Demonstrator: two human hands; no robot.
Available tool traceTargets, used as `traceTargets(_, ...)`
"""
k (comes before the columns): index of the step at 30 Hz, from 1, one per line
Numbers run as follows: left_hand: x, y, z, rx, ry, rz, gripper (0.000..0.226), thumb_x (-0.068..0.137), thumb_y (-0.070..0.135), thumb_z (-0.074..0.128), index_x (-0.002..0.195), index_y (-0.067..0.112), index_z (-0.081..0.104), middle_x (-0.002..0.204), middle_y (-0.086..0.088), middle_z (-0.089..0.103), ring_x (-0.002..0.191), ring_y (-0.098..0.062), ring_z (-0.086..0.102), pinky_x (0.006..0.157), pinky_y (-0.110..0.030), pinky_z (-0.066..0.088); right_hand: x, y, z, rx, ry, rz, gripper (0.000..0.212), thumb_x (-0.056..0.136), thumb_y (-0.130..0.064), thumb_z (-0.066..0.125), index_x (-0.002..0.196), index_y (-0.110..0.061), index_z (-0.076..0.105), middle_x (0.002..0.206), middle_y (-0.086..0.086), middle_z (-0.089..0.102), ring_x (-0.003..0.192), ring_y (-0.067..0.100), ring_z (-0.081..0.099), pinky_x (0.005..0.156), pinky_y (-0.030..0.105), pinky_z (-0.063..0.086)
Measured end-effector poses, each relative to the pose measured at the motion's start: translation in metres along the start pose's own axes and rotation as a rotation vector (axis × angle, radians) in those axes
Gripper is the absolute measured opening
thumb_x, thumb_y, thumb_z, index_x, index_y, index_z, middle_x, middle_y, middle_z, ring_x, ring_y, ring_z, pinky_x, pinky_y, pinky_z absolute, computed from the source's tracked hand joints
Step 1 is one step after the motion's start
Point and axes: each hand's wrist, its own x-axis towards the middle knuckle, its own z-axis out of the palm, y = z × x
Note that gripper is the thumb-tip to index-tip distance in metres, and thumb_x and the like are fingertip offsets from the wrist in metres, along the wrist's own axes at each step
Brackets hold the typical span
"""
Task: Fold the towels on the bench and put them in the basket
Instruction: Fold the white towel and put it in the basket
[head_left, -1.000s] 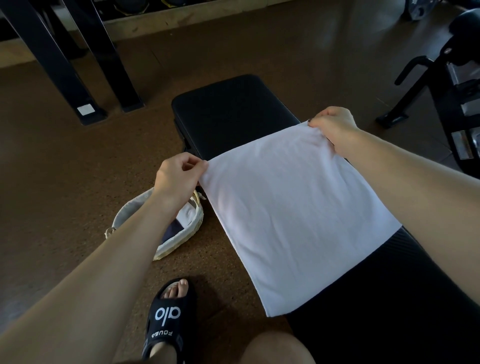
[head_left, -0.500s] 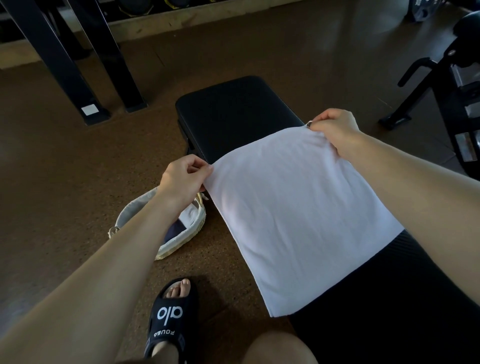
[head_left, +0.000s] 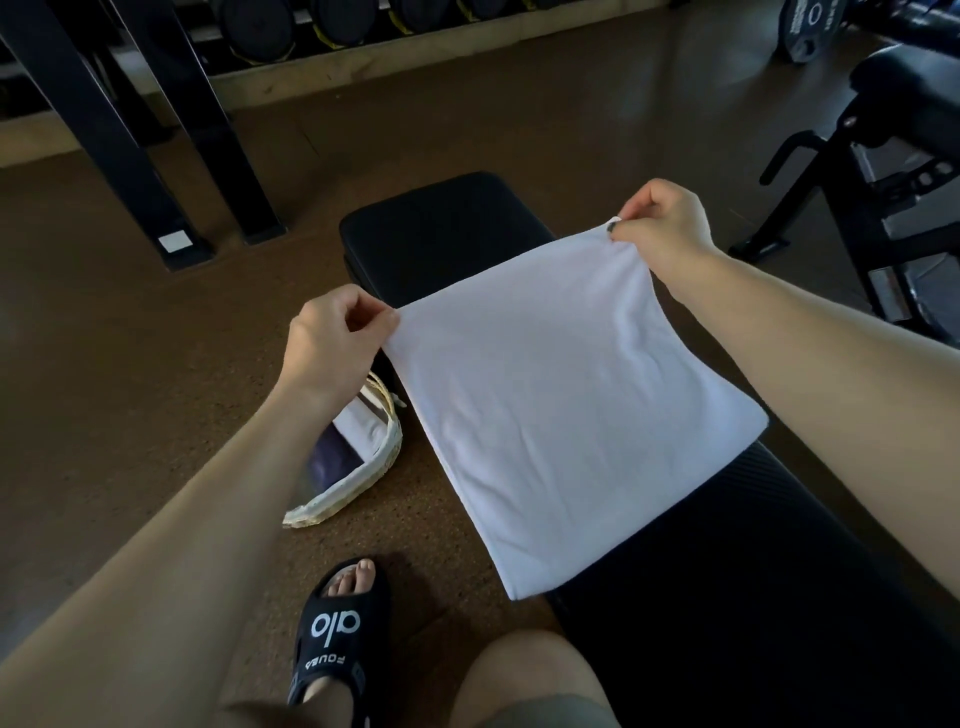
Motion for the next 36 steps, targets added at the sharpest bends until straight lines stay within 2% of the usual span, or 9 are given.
traceTargets(2, -0.007, 0.012, -0.007, 0.021, 0.028, 0.042, 0.007, 0.099, 0.027, 0.066, 0.097, 0.021, 0.069, 0.092, 0.006, 0.066, 0.082, -0.009, 0.061, 0.065, -0.021, 0.044, -0.006, -0.011, -0.018, 0.005, 0.033, -0.043, 0.015, 0.085, -0.014, 0.075, 0.095, -0.02, 0.066, 0.091, -0.002, 0.068, 0.084, 0.012, 0.065, 0.075, 0.024, 0.055)
traceTargets(6, -0.021, 0.047, -0.026, 0.087, 0.084, 0.184, 0.005, 0.1, 0.027, 0.065, 0.097, 0.023, 0.067, 0.09, 0.009, 0.064, 0.079, -0.007, 0.06, 0.063, -0.019, 0.042, -0.023, -0.031, -0.061, -0.056, 0.023, -0.105, 0.028, 0.088, -0.013, 0.072, 0.115, -0.02, 0.075, 0.102, -0.003, 0.068, 0.089, 0.007, 0.062, 0.084, 0.022, 0.053)
traceTargets(9, -0.031, 0.077, -0.047, 0.142, 0.133, 0.317, 0.008, 0.099, 0.026, 0.065, 0.095, 0.019, 0.068, 0.087, 0.006, 0.063, 0.076, -0.006, 0.057, 0.063, -0.019, 0.042, -0.04, -0.042, -0.091, -0.197, -0.003, -0.19, 0.02, 0.093, -0.013, 0.066, 0.11, -0.017, 0.078, 0.1, -0.001, 0.067, 0.091, 0.011, 0.059, 0.076, 0.021, 0.044)
traceTargets(12, -0.039, 0.102, -0.067, 0.209, 0.171, 0.435, 0.011, 0.098, 0.025, 0.065, 0.096, 0.015, 0.069, 0.088, 0.002, 0.064, 0.079, -0.011, 0.057, 0.069, -0.027, 0.046, -0.052, -0.054, -0.117, -0.214, 0.065, -0.226, 0.016, 0.094, -0.015, 0.065, 0.105, -0.017, 0.077, 0.099, 0.0, 0.067, 0.091, 0.012, 0.058, 0.07, 0.019, 0.041)
traceTargets(15, -0.047, 0.124, -0.086, 0.256, 0.224, 0.553, 0.013, 0.099, 0.026, 0.063, 0.098, 0.015, 0.069, 0.09, 0.001, 0.065, 0.086, -0.016, 0.06, 0.074, -0.035, 0.05, -0.062, -0.07, -0.139, -0.176, 0.15, -0.268, 0.014, 0.096, -0.013, 0.062, 0.103, -0.016, 0.074, 0.091, 0.001, 0.065, 0.079, 0.009, 0.06, 0.066, 0.016, 0.043)
traceTargets(18, -0.051, 0.138, -0.099, 0.299, 0.323, 0.646, 0.015, 0.1, 0.024, 0.059, 0.105, 0.013, 0.069, 0.094, 0.001, 0.064, 0.087, -0.012, 0.057, 0.075, -0.028, 0.044, -0.071, -0.084, -0.15, 0.001, 0.205, -0.306, 0.015, 0.101, -0.007, 0.054, 0.094, -0.017, 0.063, 0.075, 0.004, 0.066, 0.058, 0.006, 0.069, 0.059, 0.021, 0.053)
traceTargets(24, -0.047, 0.142, -0.111, 0.507, 0.286, 0.65, 0.021, 0.103, 0.017, 0.054, 0.118, 0.012, 0.068, 0.11, -0.012, 0.068, 0.099, -0.031, 0.063, 0.084, -0.044, 0.051, -0.077, -0.09, -0.164, 0.073, 0.22, -0.4, 0.018, 0.099, -0.003, 0.047, 0.097, -0.013, 0.062, 0.078, 0.008, 0.072, 0.07, 0.013, 0.075, 0.076, 0.035, 0.064)
traceTargets(31, -0.039, 0.15, -0.118, 0.684, 0.337, 0.605, 0.028, 0.106, 0.017, 0.04, 0.111, 0.007, 0.065, 0.109, -0.017, 0.058, 0.093, -0.041, 0.057, 0.073, -0.047, 0.045, -0.084, -0.093, -0.168, -0.052, 0.158, -0.456, 0.028, 0.099, -0.004, 0.047, 0.111, -0.008, 0.072, 0.086, 0.01, 0.074, 0.074, 0.007, 0.074, 0.082, 0.023, 0.06)
traceTargets(36, -0.018, 0.15, -0.116, 0.704, 0.322, 0.579, 0.031, 0.106, 0.017, 0.037, 0.115, 0.005, 0.064, 0.114, -0.021, 0.059, 0.1, -0.044, 0.057, 0.079, -0.051, 0.047, -0.071, -0.096, -0.153, -0.031, 0.18, -0.41, 0.025, 0.097, -0.005, 0.047, 0.104, -0.006, 0.071, 0.085, 0.008, 0.075, 0.076, 0.006, 0.074, 0.085, 0.026, 0.06)
